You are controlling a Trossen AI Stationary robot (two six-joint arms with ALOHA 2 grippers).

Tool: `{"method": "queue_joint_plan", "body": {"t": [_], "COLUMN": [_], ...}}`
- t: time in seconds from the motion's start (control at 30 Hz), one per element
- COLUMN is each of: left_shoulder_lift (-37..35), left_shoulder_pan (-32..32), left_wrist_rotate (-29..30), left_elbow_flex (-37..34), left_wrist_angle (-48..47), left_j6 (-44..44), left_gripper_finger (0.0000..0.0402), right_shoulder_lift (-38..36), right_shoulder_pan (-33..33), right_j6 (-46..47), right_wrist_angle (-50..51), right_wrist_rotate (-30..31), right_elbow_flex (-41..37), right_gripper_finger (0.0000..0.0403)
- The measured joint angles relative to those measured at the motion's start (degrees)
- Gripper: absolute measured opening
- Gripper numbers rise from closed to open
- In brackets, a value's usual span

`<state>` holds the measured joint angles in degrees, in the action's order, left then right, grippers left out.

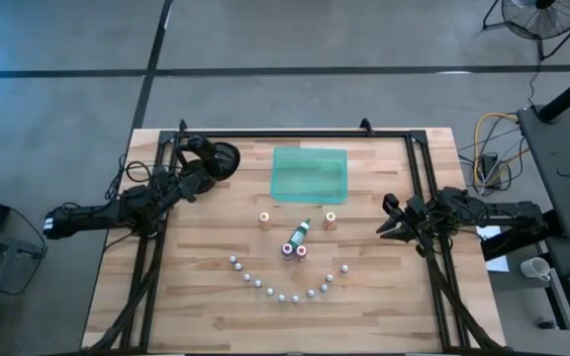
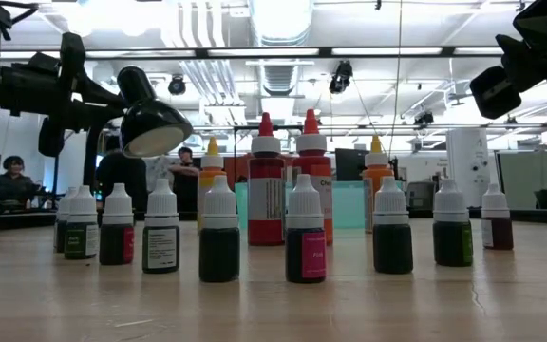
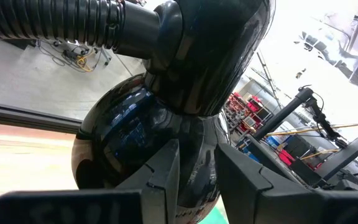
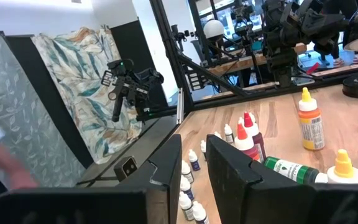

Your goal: Pick & Place food coloring

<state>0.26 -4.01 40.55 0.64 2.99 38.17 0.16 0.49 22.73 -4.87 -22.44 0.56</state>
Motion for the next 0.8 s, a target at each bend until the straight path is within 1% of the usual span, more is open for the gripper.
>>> {"method": "queue_joint_plan", "body": {"t": [0.4,0.53,0.8], "left_shoulder_lift": [0.0,0.0,0.0], "left_shoulder_pan": [0.0,0.0,0.0], "left_wrist_rotate": [0.0,0.0,0.0], "left_elbow_flex": [0.0,0.0,0.0], "left_wrist_angle": [0.0,0.0,0.0], "left_j6": [0.0,0.0,0.0], "left_gripper_finger": [0.0078,0.0078,0.0078], "right_shoulder_lift": [0.0,0.0,0.0], "right_shoulder_pan": [0.0,0.0,0.0], "right_j6": [4.9,5.9,0.3], "right_wrist_angle": [-0.2,-0.5,-0.6], "right_wrist_rotate": [2.2,7.2,18.6], "right_elbow_flex": [0.0,0.0,0.0], "right_gripper_finger": [0.0068,0.0068,0.0068]}}
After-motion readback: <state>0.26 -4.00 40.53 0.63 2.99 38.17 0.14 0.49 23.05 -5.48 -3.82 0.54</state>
